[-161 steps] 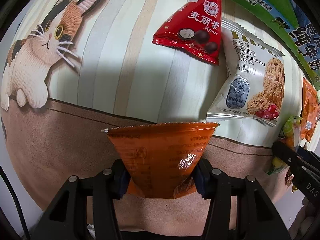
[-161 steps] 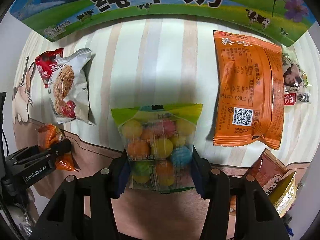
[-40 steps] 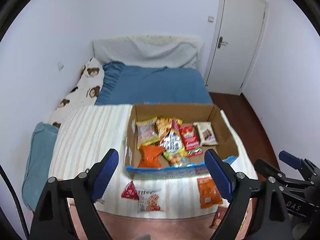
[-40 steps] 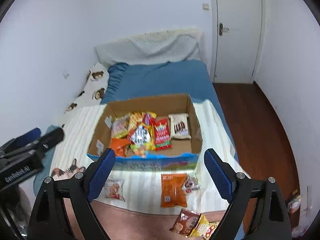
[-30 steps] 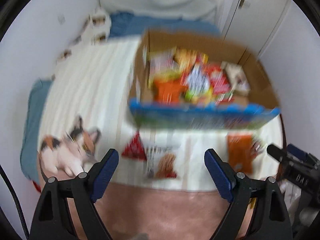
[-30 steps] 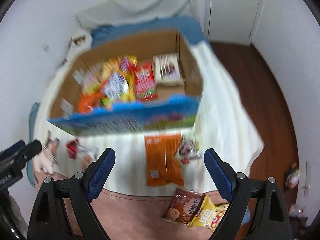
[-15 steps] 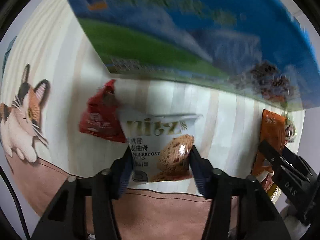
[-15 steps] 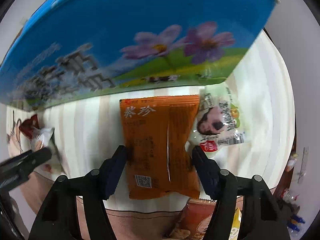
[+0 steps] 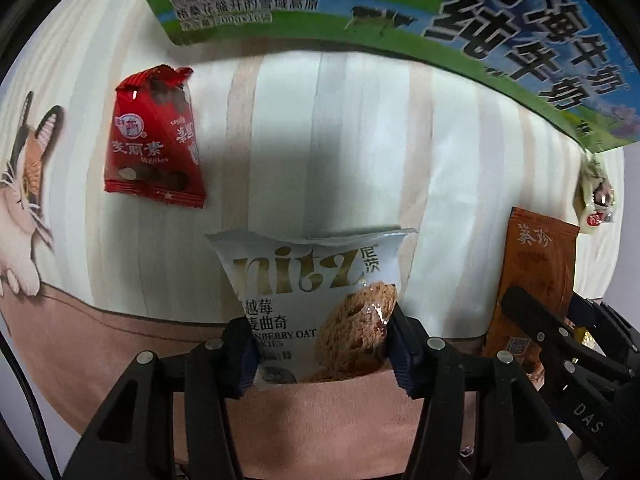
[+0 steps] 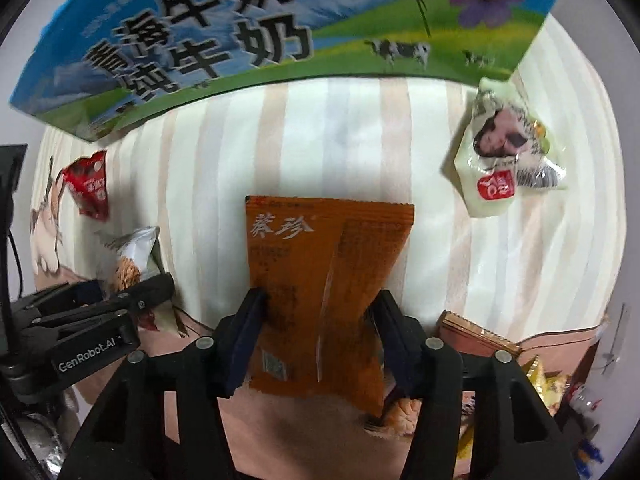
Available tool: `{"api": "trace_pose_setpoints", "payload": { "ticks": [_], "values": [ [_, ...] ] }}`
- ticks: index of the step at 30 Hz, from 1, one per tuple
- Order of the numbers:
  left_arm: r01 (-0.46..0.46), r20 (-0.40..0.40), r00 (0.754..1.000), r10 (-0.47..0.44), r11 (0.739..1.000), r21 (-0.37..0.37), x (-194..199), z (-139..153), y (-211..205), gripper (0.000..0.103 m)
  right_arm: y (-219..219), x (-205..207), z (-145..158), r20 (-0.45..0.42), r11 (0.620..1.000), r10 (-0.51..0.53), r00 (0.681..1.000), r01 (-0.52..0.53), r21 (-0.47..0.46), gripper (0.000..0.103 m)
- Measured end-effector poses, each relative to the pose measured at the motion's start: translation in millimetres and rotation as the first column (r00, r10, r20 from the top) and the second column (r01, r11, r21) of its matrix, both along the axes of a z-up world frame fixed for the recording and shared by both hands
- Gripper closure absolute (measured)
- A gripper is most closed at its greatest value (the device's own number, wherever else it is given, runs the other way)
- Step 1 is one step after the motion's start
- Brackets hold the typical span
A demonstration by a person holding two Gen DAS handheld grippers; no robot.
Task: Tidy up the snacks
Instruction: 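Carry both packs over the box and open both tools inside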
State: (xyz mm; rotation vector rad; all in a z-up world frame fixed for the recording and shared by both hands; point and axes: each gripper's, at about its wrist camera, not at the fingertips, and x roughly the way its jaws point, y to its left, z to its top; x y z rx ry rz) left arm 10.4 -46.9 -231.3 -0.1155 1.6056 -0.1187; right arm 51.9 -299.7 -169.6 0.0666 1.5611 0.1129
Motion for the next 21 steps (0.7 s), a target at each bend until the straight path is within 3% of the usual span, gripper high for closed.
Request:
{"api": "trace_pose_setpoints", "payload": {
  "ticks": [9, 11, 15, 21],
  "values": [
    [0.0, 0.008, 1.0, 0.0, 1.0, 0.022, 8, -8, -2, 0.052, 4, 0, -13, 0.01, 1.0, 0.003, 1.0, -0.003, -0.022, 0.043],
    [0.003, 0.021, 1.0, -0.004, 1.0, 0.021, 30, 8, -5, 0.053, 12, 3, -13, 0.021, 0.999, 0.018, 1.0, -0.017, -0.028, 0.046],
    [0.03, 0.049, 0.998, -0.03, 0.999, -0.011, 27, 37, -11, 0.058, 21, 6, 4, 0.051, 0.999, 0.035, 0.998, -0.033, -0.024, 0.052],
    [0.08, 0.189, 0.98, -0.061, 0.992, -0.094, 28, 127, -20, 0.058, 10, 7, 86, 0.171, 0.997, 0.032, 0.985, -0.042, 0.061, 0.058]
  ]
}}
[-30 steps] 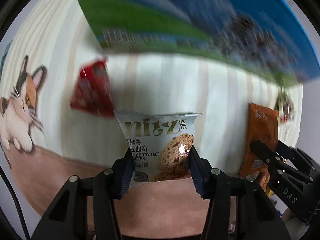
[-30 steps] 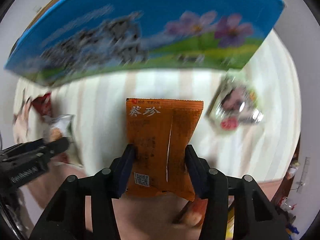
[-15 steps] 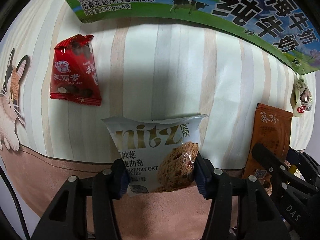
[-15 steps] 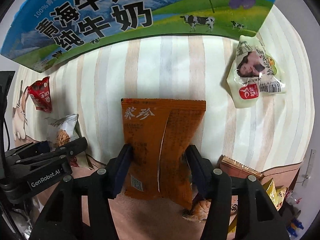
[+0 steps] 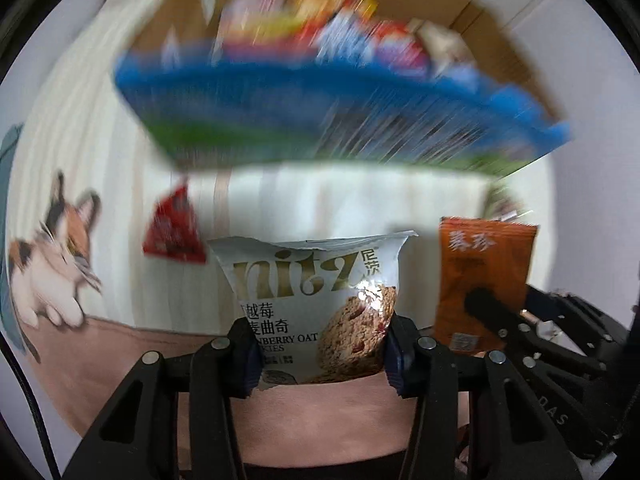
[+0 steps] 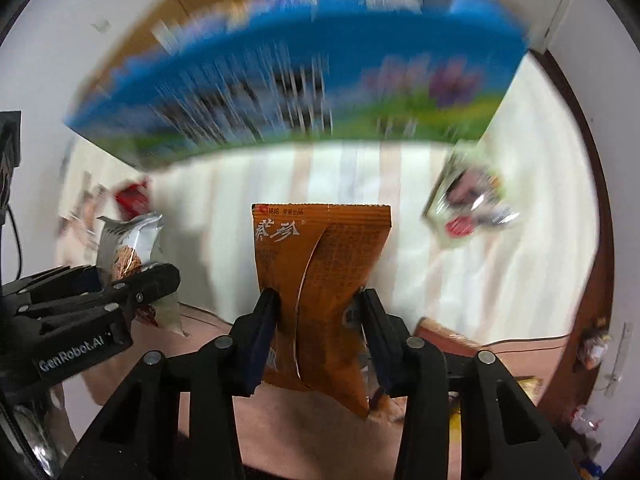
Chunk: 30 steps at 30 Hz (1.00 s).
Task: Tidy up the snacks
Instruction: 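Carry both packs over the box and open both tools inside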
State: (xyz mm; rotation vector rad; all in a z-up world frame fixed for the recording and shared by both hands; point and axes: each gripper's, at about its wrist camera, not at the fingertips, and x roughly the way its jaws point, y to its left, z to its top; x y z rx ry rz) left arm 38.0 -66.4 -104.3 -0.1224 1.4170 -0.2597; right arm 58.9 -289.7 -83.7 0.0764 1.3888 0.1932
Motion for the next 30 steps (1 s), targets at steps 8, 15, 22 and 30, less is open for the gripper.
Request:
{"api": "trace_pose_setpoints", "payload": {
  "ticks": [8, 15, 22, 30],
  "values": [
    [0.053, 0.154, 0.988, -0.026, 0.984, -0.169, 60, 115, -25, 0.058, -35, 43, 108, 0.171, 0.994, -0.047, 0.984, 0.029, 0.105, 0.058],
    [0.021, 0.001, 1.0, -0.022, 0.974, -0.227, 159, 89, -48, 0.058, -54, 124, 119, 0.205, 0.999, -0.052, 0.977, 0.048, 0.023, 0.058],
    [0.016, -0.16, 0.986, -0.046, 0.983, -0.184, 205, 42, -72, 0.057, -63, 189, 72, 0.054, 0.999, -0.04, 0.998, 0.042, -0.024, 0.059],
    [0.048, -0.233, 0.969, -0.078, 0.99, -0.132, 207, 14, -91, 0.019, -70, 197, 38, -0.068, 0.998, -0.063, 0.996, 0.061, -0.032, 0.03]
  ]
}}
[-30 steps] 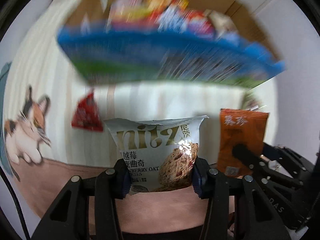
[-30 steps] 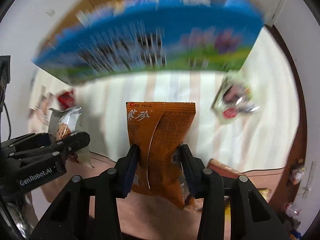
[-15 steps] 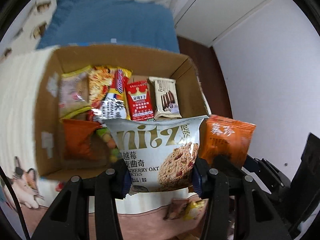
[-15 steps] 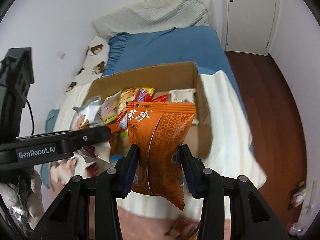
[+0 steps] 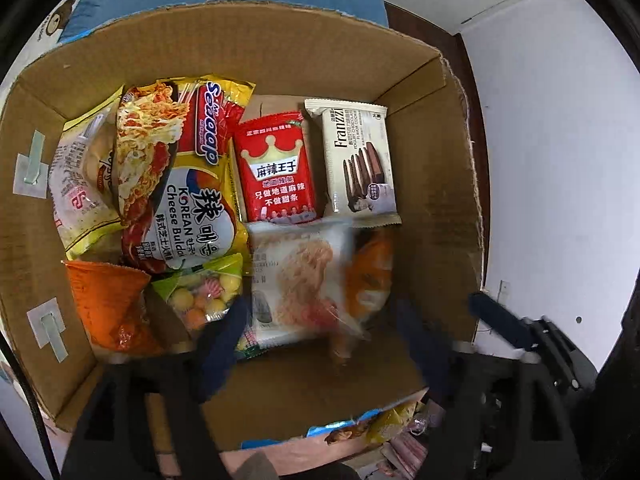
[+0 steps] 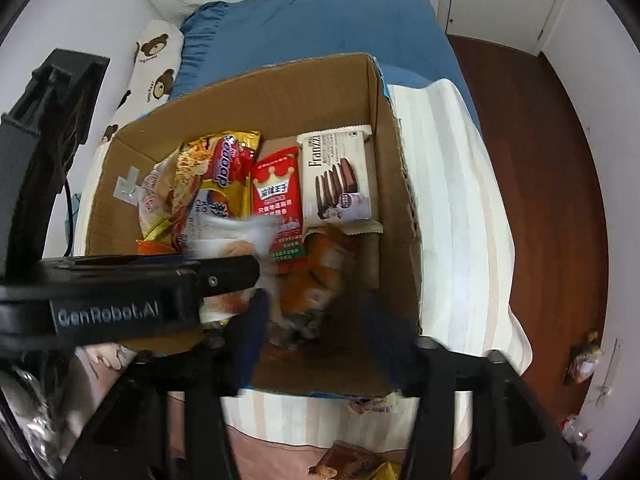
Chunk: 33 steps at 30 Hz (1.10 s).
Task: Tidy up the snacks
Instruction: 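Carry both packs over the box and open both tools inside, then withdraw both tools from the box toward the remaining snacks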
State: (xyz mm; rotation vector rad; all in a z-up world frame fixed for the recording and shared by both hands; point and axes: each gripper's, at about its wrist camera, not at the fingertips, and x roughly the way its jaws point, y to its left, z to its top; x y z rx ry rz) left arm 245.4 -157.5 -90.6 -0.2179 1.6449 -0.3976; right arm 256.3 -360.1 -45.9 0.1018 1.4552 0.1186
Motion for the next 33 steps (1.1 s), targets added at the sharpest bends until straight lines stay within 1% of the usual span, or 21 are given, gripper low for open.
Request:
{"api": "trace_pose_setpoints", "payload": {
  "ticks": [1, 3, 8, 12, 15, 18, 21, 26, 29, 31, 32, 33],
  "values": [
    [0.0, 0.002, 1.0, 0.0, 1.0, 0.01, 0, -2, 0, 0.016, -1, 0, 0, -0.001, 1.0, -0.002, 1.0, 0.002, -0.002, 0.029],
    [-0.002, 0.006, 1.0, 0.001, 0.999, 0.034, 0, -4, 2, 0.014, -4, -2, -3, -0.014, 1.0, -0.006, 1.0, 0.007, 0.012, 0.026],
    [-0.023, 0.035, 0.999, 0.02, 0.997, 0.069, -1, -5, 13, 0.014, -8, -5, -7, -0.02, 0.999, -0.023, 1.0, 0.024, 0.025, 0.024],
    [-0.04, 0.088, 0.996, 0.029, 0.992, 0.119, -3, 5, 34, 0.014, -6, -6, -10, -0.011, 0.999, -0.029, 1.0, 0.03, 0.019, 0.024],
    [-0.061, 0.154, 0.987, 0.035, 0.984, 0.168, -6, 17, 46, 0.014, -4, -8, -9, 0.007, 0.999, -0.035, 0.999, 0.035, 0.009, 0.024],
    [-0.08, 0.197, 0.98, 0.041, 0.977, 0.197, -11, 21, 55, 0.014, -2, -9, -10, 0.014, 0.999, -0.042, 0.999, 0.042, 0.013, 0.024],
    [-0.097, 0.236, 0.971, 0.043, 0.97, 0.222, -19, 23, 68, 0.014, 2, -10, -9, 0.027, 0.999, -0.043, 0.999, 0.043, 0.01, 0.024],
    [-0.116, 0.276, 0.96, 0.049, 0.966, 0.233, -36, 25, 78, 0.014, 7, -15, -3, 0.054, 0.999, -0.037, 0.998, 0.037, 0.012, 0.024],
    [-0.14, 0.318, 0.946, 0.061, 0.963, 0.229, -51, 30, 82, 0.014, 11, -22, 5, 0.086, 1.0, -0.029, 0.996, 0.029, 0.003, 0.024],
    [-0.153, 0.36, 0.931, 0.061, 0.96, 0.233, -61, 38, 86, 0.014, 14, -29, 11, 0.113, 1.0, -0.018, 0.993, 0.02, -0.011, 0.024],
    [-0.158, 0.378, 0.924, 0.059, 0.959, 0.235, -65, 41, 87, 0.014, 15, -32, 14, 0.123, 1.0, -0.012, 0.992, 0.014, -0.012, 0.023],
    [-0.162, 0.403, 0.914, 0.056, 0.958, 0.235, -73, 48, 89, 0.014, 16, -35, 17, 0.133, 1.0, -0.008, 0.991, 0.01, -0.012, 0.018]
  ]
}}
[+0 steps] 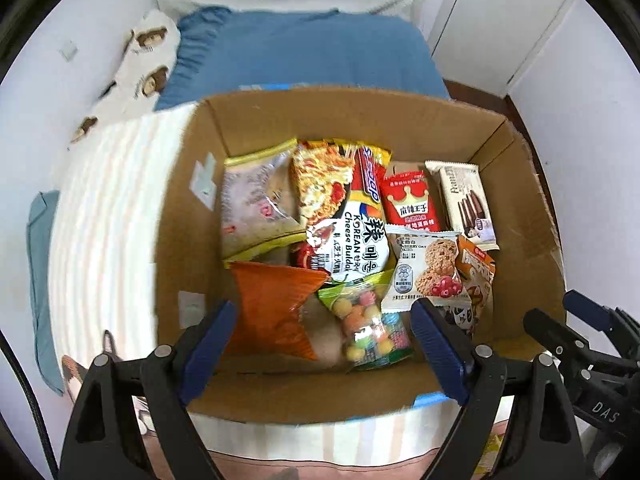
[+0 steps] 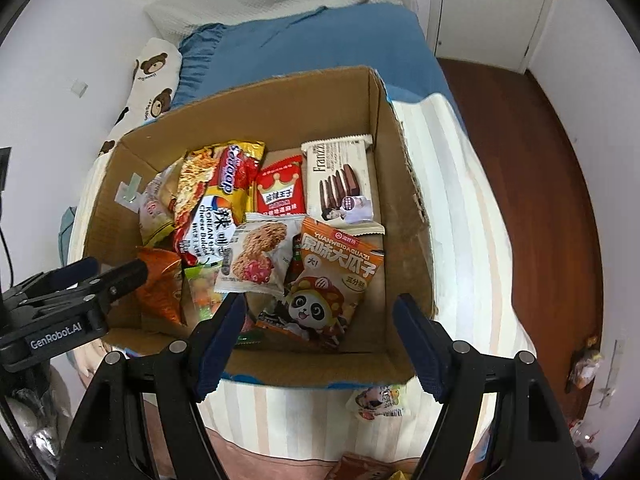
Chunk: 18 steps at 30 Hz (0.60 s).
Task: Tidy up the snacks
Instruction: 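Withdraw both tools from the box toward the remaining snacks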
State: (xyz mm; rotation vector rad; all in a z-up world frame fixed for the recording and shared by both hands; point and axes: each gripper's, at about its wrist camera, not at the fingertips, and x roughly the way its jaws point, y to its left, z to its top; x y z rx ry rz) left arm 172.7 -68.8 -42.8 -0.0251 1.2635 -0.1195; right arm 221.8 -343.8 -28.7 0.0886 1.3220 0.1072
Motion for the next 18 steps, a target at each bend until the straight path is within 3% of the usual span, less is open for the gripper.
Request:
{"api": "trace_pose_setpoints", "payload": {
  "ticks": [3, 12, 18],
  "values": [
    [0.001, 0.055, 0.998, -0.001, 1.0, 0.005, -16, 14, 5, 0.014, 4, -14, 13, 0.051, 1.0, 0.012, 0.999, -0.011, -0.022, 0.009],
    [-0.002, 0.197, 0.98, -0.001, 1.0, 0.016, -73, 57, 15, 0.014, 11, -62, 60, 0.207, 0.997, 0.023, 0.978, -0.008, -0.071, 0.007],
    [-0.004, 0.289, 0.957, 0.0, 1.0, 0.016, -104, 90, 23, 0.014, 17, -100, 104, 0.321, 0.997, 0.028, 0.947, -0.002, -0.08, 0.006]
  ]
}}
